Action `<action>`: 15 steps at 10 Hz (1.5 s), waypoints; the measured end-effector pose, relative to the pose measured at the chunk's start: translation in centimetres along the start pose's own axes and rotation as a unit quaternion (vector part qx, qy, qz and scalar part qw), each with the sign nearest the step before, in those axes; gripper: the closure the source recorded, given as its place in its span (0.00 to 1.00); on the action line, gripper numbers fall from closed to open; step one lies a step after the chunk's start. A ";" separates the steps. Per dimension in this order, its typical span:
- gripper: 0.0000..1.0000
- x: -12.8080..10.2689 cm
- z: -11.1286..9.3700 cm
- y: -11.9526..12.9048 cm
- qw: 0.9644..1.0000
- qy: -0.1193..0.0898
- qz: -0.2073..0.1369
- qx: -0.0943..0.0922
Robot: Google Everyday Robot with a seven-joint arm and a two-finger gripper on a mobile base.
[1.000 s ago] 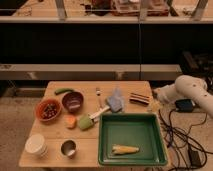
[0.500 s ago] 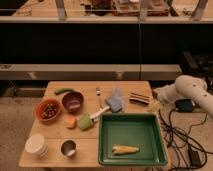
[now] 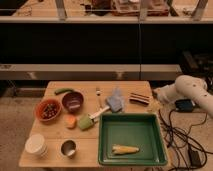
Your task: Wipe tray with sponge
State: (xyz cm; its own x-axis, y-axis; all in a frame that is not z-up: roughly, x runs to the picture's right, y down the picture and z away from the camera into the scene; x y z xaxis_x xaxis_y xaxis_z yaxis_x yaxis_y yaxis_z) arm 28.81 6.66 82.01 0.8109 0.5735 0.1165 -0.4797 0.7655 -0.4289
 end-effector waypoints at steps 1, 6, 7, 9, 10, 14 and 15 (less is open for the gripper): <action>0.20 0.0 0.0 0.0 1.000 0.000 0.000 0.000; 0.20 0.0 0.0 0.0 1.000 0.000 0.000 0.000; 0.20 0.0 0.0 0.0 1.000 0.000 0.000 0.000; 0.20 0.0 0.0 0.0 1.000 0.000 0.000 0.000; 0.20 0.0 0.0 0.0 1.000 0.000 0.000 0.000; 0.20 -0.2 -0.2 -0.1 1.000 -0.003 -0.005 -0.002; 0.20 -1.1 -0.3 0.0 1.000 -0.010 -0.017 -0.010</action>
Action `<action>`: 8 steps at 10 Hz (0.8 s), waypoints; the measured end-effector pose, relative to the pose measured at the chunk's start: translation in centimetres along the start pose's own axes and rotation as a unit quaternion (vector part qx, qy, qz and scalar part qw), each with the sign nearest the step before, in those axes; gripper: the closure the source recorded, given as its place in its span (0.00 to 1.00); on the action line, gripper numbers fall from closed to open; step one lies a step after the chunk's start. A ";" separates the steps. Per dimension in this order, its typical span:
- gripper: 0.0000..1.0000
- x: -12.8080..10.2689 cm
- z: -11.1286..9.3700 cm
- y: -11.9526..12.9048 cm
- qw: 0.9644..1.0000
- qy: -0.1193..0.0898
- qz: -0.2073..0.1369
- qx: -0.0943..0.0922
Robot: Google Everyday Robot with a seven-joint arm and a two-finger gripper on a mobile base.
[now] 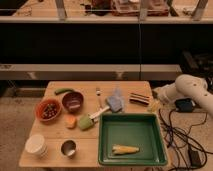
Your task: Wipe tray with sponge
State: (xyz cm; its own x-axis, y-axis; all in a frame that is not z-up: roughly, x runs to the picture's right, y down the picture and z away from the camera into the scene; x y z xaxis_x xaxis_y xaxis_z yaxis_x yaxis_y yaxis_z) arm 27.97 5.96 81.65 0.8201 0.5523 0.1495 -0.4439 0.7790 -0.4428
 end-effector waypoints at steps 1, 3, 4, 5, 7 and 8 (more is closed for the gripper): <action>0.20 -1.1 0.2 0.3 1.000 -0.004 -0.012 -0.007; 0.20 -5.4 1.2 1.8 0.998 -0.014 -0.049 -0.025; 0.20 -7.4 1.8 2.5 0.997 -0.017 -0.063 -0.032; 0.20 -9.5 2.6 3.4 0.996 -0.019 -0.078 -0.040; 0.20 -13.8 4.4 5.2 0.994 -0.020 -0.097 -0.050; 0.20 -15.5 5.2 5.8 0.994 -0.022 -0.096 -0.052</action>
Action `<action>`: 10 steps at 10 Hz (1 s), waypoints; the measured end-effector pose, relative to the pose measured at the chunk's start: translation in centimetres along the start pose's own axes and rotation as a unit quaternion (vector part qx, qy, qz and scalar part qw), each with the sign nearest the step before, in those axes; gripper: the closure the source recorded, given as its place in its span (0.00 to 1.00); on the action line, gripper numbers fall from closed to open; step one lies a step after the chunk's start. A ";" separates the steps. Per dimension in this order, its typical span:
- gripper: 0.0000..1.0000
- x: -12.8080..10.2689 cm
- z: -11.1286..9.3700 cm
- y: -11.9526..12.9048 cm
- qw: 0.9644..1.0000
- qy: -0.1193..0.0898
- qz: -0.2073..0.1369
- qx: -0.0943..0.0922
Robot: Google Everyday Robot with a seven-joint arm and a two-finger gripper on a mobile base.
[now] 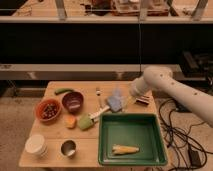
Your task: Wipe tray with sponge
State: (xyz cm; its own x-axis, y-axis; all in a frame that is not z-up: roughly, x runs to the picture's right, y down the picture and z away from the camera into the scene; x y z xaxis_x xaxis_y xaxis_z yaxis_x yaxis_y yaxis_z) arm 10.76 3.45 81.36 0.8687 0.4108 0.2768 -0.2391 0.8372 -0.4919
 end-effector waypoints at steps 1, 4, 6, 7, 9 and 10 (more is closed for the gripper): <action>0.20 -2.1 1.2 0.1 1.000 -0.004 0.008 -0.003; 0.20 -4.4 3.6 -0.6 0.999 -0.002 0.033 -0.005; 0.20 -3.4 5.0 -1.5 0.998 0.007 0.063 0.001; 0.20 -2.9 5.3 -1.7 0.997 0.010 0.071 0.004; 0.20 -2.0 6.6 -1.9 0.996 0.010 0.083 0.007; 0.20 -1.8 7.4 -1.8 0.996 0.010 0.086 0.007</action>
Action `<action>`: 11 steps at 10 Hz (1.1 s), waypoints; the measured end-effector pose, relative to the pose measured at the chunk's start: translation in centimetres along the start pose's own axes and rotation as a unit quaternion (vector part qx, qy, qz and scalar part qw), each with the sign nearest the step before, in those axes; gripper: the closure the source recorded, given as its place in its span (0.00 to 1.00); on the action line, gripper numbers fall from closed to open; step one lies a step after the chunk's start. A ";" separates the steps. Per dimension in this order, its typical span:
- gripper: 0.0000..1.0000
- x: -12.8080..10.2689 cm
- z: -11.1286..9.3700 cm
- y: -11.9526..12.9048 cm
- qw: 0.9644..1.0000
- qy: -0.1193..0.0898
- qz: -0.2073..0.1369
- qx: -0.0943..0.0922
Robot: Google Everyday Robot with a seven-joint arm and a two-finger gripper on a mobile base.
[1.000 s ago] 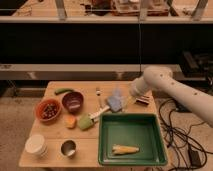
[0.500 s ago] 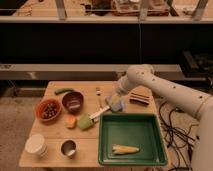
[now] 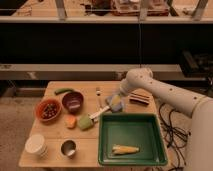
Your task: Wipe tray with sponge
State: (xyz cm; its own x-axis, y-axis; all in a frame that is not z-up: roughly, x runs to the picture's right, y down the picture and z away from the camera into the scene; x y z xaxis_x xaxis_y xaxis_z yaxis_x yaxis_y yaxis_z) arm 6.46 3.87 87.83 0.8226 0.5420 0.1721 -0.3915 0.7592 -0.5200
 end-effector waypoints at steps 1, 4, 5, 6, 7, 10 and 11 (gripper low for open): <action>0.20 0.3 0.7 0.1 1.000 0.002 0.002 0.001; 0.20 1.1 2.6 0.4 1.000 0.000 0.011 -0.001; 0.20 1.4 2.8 0.2 1.000 -0.004 0.019 -0.002; 0.20 1.6 2.9 0.1 1.000 -0.007 0.023 -0.002; 0.21 1.9 3.1 0.0 1.000 -0.008 0.025 -0.003; 0.50 2.1 4.2 0.0 1.000 -0.011 0.027 -0.004; 0.59 2.2 4.6 0.0 1.000 -0.009 0.027 -0.004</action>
State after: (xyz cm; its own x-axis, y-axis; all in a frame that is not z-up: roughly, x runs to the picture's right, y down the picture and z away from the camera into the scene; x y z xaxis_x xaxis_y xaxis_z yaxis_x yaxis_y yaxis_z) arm 6.39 6.70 92.08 0.7922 0.5892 0.1592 -0.4320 0.7256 -0.5356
